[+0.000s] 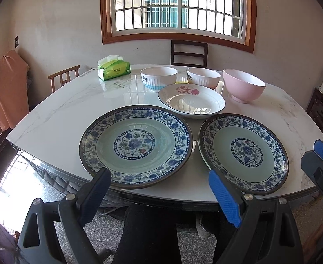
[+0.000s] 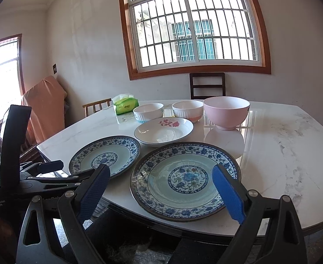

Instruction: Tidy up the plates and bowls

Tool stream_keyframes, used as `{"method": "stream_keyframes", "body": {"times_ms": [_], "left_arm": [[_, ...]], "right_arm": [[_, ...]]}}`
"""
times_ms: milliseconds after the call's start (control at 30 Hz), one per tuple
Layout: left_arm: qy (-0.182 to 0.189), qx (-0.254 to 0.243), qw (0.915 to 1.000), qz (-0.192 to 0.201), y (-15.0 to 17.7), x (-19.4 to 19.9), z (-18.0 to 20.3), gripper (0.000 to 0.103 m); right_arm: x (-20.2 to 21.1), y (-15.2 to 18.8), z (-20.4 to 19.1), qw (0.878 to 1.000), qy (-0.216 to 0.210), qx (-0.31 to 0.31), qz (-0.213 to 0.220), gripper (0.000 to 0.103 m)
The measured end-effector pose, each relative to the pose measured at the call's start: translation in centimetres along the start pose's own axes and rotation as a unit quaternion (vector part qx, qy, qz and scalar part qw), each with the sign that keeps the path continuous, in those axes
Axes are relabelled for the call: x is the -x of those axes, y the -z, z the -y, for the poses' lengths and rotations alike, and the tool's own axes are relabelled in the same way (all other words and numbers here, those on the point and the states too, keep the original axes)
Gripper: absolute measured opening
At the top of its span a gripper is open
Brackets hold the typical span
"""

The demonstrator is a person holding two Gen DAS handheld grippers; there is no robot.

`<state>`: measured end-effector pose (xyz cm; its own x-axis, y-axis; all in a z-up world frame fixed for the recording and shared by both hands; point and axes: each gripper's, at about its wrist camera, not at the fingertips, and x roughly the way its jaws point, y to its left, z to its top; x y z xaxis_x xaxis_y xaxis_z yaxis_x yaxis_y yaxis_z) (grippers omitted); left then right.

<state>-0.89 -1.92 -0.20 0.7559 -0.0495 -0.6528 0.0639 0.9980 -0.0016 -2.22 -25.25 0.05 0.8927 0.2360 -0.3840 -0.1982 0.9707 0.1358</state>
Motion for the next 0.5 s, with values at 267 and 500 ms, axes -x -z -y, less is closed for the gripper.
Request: {"method": "stream_keyframes", "body": {"times_ms": [267, 500], "left_arm": [[0.002, -0.014, 0.9999, -0.005, -0.4, -0.1, 0.9, 0.093], [-0.029, 0.021, 0.9992, -0.015, -1.4, -0.6, -2.0, 0.093]], "right_arm": [[0.5, -0.4, 2.8, 0.999, 0.025, -0.021, 0.000, 0.093], [0.1, -1.4, 3.1, 0.999, -0.017, -0.048, -0.018, 0.093]]}}
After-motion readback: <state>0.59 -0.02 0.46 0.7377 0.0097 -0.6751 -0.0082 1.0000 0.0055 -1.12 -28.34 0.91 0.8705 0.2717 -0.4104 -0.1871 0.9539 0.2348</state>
